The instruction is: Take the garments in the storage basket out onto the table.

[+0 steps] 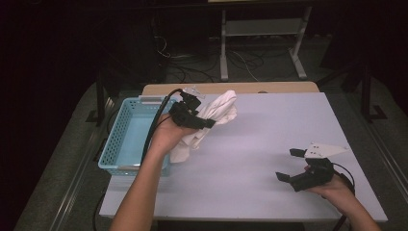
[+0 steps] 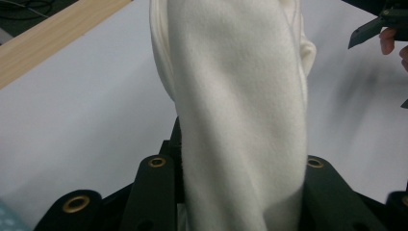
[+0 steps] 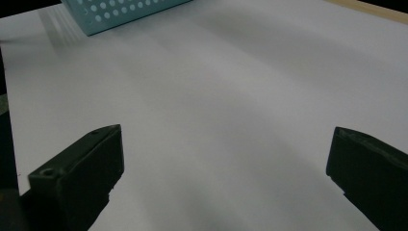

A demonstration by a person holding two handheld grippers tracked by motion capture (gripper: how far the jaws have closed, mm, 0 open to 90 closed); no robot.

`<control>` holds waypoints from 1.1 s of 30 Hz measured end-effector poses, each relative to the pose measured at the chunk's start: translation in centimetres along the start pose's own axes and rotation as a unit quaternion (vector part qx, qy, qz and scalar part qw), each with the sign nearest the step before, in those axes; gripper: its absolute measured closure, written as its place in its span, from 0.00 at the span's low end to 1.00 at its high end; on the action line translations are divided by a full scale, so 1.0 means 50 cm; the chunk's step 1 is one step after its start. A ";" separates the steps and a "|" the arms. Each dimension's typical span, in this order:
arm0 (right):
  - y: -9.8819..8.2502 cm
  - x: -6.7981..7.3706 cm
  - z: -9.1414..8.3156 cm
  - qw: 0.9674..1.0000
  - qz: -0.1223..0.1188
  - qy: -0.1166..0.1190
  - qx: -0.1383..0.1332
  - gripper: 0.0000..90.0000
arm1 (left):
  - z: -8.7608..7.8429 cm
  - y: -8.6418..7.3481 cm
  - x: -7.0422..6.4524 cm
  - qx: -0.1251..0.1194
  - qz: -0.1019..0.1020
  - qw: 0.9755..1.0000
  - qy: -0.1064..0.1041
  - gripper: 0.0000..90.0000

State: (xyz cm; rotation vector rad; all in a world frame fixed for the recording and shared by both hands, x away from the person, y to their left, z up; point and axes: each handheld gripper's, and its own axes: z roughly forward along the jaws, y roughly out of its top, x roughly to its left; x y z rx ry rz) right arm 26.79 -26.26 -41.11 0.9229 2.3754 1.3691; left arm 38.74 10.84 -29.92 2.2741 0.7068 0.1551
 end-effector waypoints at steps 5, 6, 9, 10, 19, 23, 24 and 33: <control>0.000 0.000 0.000 1.000 0.000 0.001 0.000 0.00 | 0.026 0.011 -0.012 0.004 0.004 1.000 -0.010 0.70; 0.000 -0.001 0.000 1.000 0.000 0.001 0.000 0.00 | 0.028 0.012 -0.013 0.006 0.004 1.000 -0.011 0.70; 0.000 -0.001 0.000 1.000 0.001 0.001 0.000 0.00 | 0.039 0.017 -0.017 0.007 0.006 1.000 -0.015 0.70; 0.000 -0.001 0.000 1.000 0.001 0.001 0.000 0.00 | 0.044 0.019 -0.019 0.008 0.006 1.000 -0.017 0.70; -0.001 -0.001 0.001 1.000 0.001 0.001 0.000 0.00 | 0.086 0.032 -0.033 0.014 0.008 1.000 -0.027 0.70; -0.002 -0.001 0.000 1.000 0.002 0.001 0.000 0.00 | 0.106 0.037 -0.040 0.017 0.010 0.999 -0.033 0.70; -0.002 -0.001 0.000 1.000 0.002 0.001 0.000 0.00 | 0.111 0.038 -0.042 0.017 0.011 0.999 -0.033 0.70; -0.002 -0.001 0.000 1.000 0.001 0.001 0.000 0.00 | 0.159 0.046 -0.057 0.033 0.016 0.999 -0.035 0.70</control>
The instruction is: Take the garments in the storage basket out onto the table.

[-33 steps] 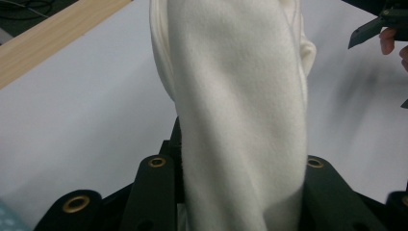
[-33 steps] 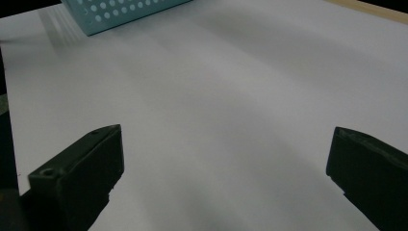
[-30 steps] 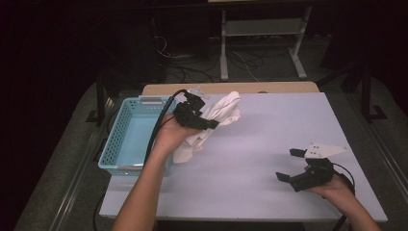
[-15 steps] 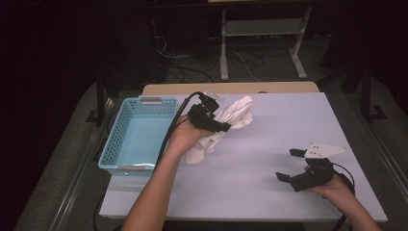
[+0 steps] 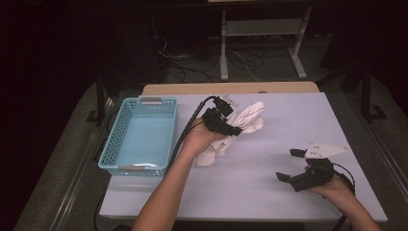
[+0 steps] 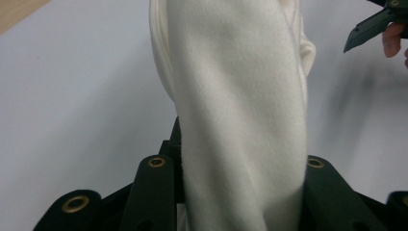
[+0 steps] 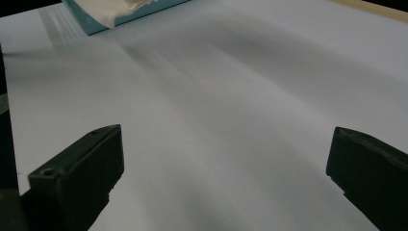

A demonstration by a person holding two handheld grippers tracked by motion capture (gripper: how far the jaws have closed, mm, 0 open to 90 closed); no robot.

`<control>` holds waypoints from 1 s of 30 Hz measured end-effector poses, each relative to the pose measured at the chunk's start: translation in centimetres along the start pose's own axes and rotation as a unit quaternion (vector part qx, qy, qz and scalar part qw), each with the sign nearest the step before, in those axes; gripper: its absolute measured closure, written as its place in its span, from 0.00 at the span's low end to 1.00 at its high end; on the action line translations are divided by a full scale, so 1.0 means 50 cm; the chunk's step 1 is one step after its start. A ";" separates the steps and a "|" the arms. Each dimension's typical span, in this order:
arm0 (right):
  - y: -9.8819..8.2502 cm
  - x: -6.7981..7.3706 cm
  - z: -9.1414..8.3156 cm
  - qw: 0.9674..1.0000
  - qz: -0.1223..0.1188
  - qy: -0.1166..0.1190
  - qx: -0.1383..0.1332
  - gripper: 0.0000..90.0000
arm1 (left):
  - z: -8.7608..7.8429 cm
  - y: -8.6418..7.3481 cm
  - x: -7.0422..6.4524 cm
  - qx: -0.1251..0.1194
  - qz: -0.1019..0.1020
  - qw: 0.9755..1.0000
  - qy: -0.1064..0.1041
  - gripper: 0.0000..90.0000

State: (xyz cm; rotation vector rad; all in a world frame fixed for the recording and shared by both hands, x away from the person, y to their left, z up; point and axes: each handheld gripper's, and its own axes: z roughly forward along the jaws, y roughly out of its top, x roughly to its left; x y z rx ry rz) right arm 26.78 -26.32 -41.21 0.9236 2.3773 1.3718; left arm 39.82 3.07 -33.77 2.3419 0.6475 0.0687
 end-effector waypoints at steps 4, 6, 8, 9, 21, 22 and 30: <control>0.000 0.000 0.000 1.000 -0.001 0.000 0.000 0.00 | 0.026 0.003 -0.004 0.007 0.000 1.000 -0.002 0.70; 0.000 0.000 0.000 1.000 -0.003 -0.001 0.001 0.00 | 0.042 0.003 -0.005 0.013 0.001 1.000 -0.003 0.70; 0.000 0.000 0.000 1.000 -0.002 -0.001 0.000 0.00 | 0.054 0.002 -0.006 0.016 -0.002 1.000 -0.003 0.70; 0.000 0.000 0.000 1.000 -0.002 -0.001 0.000 0.00 | 0.060 0.002 -0.006 0.019 0.000 1.000 -0.002 0.70; 0.000 0.000 0.000 1.000 -0.003 0.000 0.001 0.00 | 0.128 -0.006 -0.009 0.038 0.003 0.999 0.002 0.69; -0.001 0.000 0.001 1.000 -0.003 0.000 0.001 0.00 | 0.134 -0.006 -0.010 0.039 0.003 0.999 0.004 0.69; -0.001 -0.001 0.000 1.000 -0.002 0.000 0.001 0.00 | 0.172 -0.010 -0.014 0.060 0.014 0.998 0.014 0.68</control>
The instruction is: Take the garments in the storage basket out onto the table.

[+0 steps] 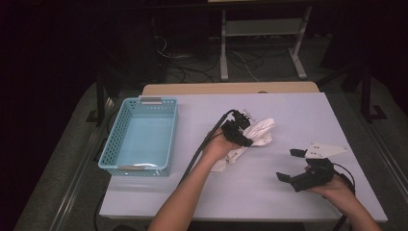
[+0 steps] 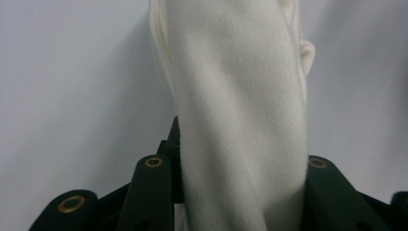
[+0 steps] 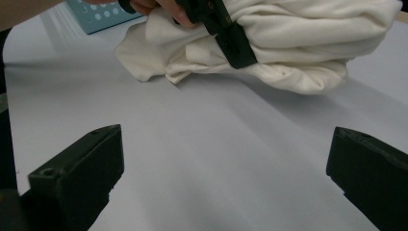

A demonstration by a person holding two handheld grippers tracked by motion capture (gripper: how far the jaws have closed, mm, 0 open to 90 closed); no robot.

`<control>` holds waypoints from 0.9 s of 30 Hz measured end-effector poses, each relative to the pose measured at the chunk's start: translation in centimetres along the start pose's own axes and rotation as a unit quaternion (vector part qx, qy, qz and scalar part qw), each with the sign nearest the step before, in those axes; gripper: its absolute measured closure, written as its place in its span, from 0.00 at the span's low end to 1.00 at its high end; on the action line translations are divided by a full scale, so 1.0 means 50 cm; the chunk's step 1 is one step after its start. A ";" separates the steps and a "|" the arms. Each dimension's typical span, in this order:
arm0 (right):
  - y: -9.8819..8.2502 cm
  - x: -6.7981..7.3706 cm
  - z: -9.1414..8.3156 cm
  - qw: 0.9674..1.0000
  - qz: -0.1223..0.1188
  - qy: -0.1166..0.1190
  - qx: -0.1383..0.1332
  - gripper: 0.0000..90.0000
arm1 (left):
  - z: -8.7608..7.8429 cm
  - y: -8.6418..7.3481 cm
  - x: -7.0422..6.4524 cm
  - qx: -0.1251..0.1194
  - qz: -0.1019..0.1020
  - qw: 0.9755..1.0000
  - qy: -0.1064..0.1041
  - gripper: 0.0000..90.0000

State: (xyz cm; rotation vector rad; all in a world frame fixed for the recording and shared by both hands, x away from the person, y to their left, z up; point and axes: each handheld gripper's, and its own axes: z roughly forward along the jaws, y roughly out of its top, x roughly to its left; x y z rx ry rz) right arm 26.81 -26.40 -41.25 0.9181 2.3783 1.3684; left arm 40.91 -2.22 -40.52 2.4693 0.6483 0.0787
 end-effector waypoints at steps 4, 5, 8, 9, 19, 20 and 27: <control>0.000 0.001 0.000 1.000 0.000 0.000 0.000 0.00 | 0.015 0.000 -0.004 0.008 0.003 1.000 0.003 0.67; 0.000 0.000 0.000 1.000 0.000 0.000 0.000 0.00 | 0.018 -0.001 -0.005 0.009 0.004 1.000 0.003 0.67; 0.000 0.000 -0.001 1.000 0.001 0.000 0.000 0.00 | 0.027 0.000 -0.008 0.012 0.006 1.000 0.007 0.66; -0.001 0.000 0.000 1.000 0.001 0.000 0.000 0.00 | 0.030 0.000 -0.009 0.013 0.007 1.000 0.008 0.66; -0.001 -0.001 -0.001 1.000 0.004 0.000 0.000 0.00 | 0.044 0.001 -0.012 0.021 0.012 1.000 0.014 0.58; -0.001 -0.001 0.000 1.000 0.004 0.000 -0.001 0.00 | 0.044 0.001 -0.010 0.020 0.011 1.000 0.012 0.57; -0.006 0.000 -0.006 1.000 0.006 -0.007 0.001 0.00 | 0.039 -0.001 -0.009 0.003 0.014 1.000 0.016 0.40</control>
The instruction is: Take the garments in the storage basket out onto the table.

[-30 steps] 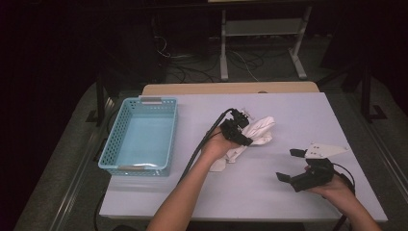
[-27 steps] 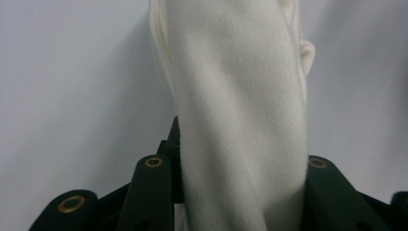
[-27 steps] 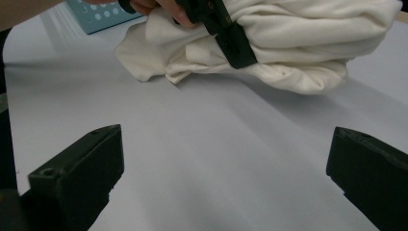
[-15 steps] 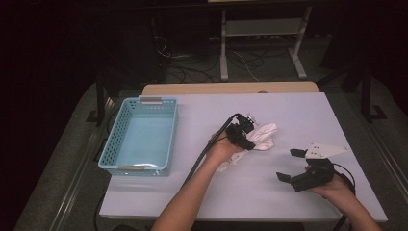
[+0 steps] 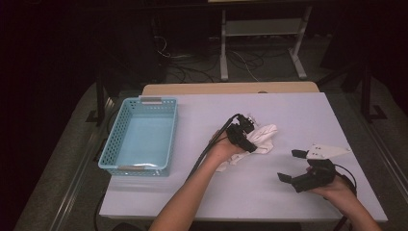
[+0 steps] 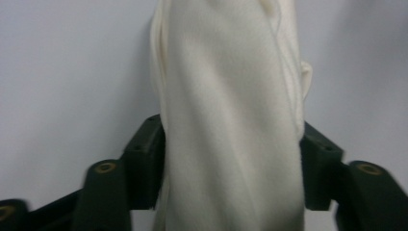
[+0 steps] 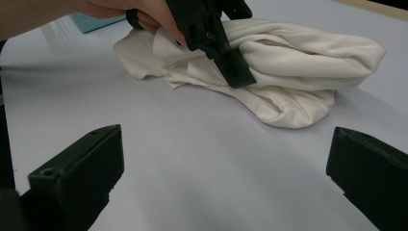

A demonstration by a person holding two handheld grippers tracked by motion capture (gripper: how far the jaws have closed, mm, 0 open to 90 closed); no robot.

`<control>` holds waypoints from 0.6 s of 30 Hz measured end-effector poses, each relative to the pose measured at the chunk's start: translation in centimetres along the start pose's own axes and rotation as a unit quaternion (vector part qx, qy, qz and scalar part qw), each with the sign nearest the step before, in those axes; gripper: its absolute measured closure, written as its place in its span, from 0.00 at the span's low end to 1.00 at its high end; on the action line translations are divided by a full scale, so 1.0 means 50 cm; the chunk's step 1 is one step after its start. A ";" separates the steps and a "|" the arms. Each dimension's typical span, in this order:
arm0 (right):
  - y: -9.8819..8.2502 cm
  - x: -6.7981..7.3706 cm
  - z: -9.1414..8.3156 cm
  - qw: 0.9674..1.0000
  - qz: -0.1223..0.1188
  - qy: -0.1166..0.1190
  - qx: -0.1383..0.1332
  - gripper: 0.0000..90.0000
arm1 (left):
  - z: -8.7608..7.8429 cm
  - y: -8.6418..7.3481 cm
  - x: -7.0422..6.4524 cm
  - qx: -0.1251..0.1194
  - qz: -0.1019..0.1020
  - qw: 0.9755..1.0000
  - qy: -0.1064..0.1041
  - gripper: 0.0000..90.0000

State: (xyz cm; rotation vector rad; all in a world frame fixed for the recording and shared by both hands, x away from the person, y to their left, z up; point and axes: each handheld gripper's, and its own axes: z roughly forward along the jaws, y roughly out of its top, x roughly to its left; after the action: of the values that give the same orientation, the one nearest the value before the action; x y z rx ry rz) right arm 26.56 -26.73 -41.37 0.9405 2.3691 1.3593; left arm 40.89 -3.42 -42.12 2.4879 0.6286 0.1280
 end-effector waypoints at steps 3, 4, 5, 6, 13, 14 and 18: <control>0.002 0.003 -0.002 1.000 -0.001 -0.003 -0.003 0.00 | -0.009 0.000 0.002 -0.009 -0.012 1.000 -0.007 0.28; 0.002 0.004 -0.002 1.000 -0.002 -0.003 -0.003 0.00 | -0.011 -0.001 0.002 -0.008 -0.014 1.000 -0.009 0.25; 0.003 0.004 -0.002 1.000 -0.002 -0.003 -0.003 0.00 | -0.015 -0.001 0.003 -0.006 -0.011 1.000 -0.008 0.22; 0.003 0.005 -0.001 1.000 -0.003 -0.003 -0.003 0.00 | -0.018 -0.001 0.002 -0.007 -0.010 1.000 -0.006 0.20; 0.002 0.006 0.002 1.000 -0.006 -0.001 -0.002 0.00 | -0.040 -0.004 0.002 -0.023 -0.018 1.000 -0.005 0.15; 0.002 0.006 0.002 1.000 -0.006 0.000 -0.002 0.00 | -0.043 -0.005 0.001 -0.021 -0.017 1.000 -0.005 0.15; 0.002 0.007 0.000 1.000 -0.006 0.000 -0.002 0.00 | -0.050 -0.005 -0.004 -0.022 -0.013 1.000 0.005 0.05</control>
State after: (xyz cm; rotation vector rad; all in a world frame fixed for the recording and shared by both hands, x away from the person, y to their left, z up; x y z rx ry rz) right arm 26.35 -26.45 -41.26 0.9227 2.3677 1.3587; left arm 40.05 -2.07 -40.16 2.4376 0.6555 0.1428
